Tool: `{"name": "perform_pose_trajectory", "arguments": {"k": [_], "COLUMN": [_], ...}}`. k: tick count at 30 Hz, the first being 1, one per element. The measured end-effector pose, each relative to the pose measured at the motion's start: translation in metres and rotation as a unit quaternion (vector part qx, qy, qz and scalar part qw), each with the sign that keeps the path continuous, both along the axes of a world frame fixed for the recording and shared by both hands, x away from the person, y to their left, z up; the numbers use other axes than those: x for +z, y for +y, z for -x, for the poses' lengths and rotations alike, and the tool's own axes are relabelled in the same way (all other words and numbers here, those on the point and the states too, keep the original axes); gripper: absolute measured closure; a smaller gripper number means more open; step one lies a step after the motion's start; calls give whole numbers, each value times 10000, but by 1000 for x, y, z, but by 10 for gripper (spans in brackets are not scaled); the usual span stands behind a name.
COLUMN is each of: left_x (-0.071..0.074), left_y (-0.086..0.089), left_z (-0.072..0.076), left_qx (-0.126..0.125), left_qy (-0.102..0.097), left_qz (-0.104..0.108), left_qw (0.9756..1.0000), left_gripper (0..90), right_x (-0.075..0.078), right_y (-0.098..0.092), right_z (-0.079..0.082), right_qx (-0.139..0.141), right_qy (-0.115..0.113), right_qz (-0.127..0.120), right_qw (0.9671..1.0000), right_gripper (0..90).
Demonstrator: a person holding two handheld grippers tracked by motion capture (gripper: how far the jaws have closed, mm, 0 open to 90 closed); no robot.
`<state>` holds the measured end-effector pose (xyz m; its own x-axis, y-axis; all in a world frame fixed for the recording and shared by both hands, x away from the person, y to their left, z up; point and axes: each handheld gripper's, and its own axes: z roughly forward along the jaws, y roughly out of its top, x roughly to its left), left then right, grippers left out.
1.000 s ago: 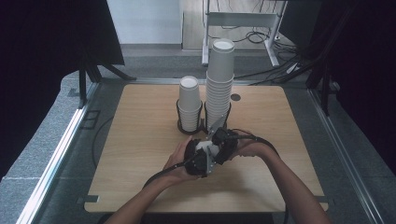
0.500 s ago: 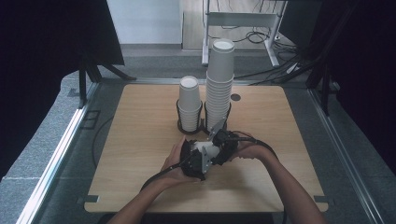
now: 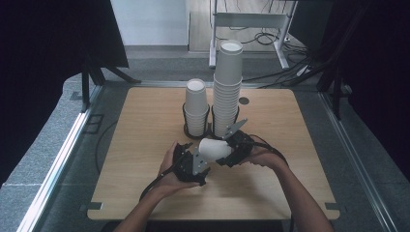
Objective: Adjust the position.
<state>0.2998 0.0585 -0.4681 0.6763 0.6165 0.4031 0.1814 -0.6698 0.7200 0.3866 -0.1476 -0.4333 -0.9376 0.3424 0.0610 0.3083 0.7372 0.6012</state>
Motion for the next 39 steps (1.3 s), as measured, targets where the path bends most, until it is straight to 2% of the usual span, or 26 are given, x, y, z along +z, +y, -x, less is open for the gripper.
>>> {"name": "perform_pose_trajectory", "arguments": {"k": [2,5,10,14,16,22,26,28,32,34,39], "left_x": [1,1,0,-3,-4,-5,-5,-6,-8,-8,-12], "left_y": [2,4,9,13,14,19,22,22,21,21,24], "left_z": [1,1,0,-4,-4,-5,-7,-8,-11,-13,-13], "left_qx": [52,71,168,267,354,501,579,617,668,694,771], "left_qy": [-14,38,225,423,439,465,525,576,686,720,781], "left_qz": [22,156,393,669,766,849,887,1043,1184,1282,1299], "left_qw": [10000,9998,9988,9965,9955,9940,9930,9910,9883,9867,9854], "left_gripper": [0,1,7,18,27,43,48,51,65,70,81], "right_x": [0,-2,-3,-4,-3,-5,-11,-13,-17,-19,-27], "right_y": [-2,-5,-10,-12,-13,-14,-18,-21,-25,-27,-30], "right_z": [1,0,1,2,3,15,20,22,26,29,34], "right_qx": [-23,-242,-457,-637,-745,-1182,-1287,-1330,-1442,-1467,-1592], "right_qy": [-3,-49,-140,-212,-296,-588,-559,-586,-608,-629,-632], "right_qz": [-148,-251,-561,-816,-959,-1439,-1742,-1918,-2163,-2246,-2461], "right_qw": [9999,9994,9973,9944,9922,9807,9747,9706,9637,9613,9540], "right_gripper": [203,203,203,203,203,203,203,203,204,203,203]}}
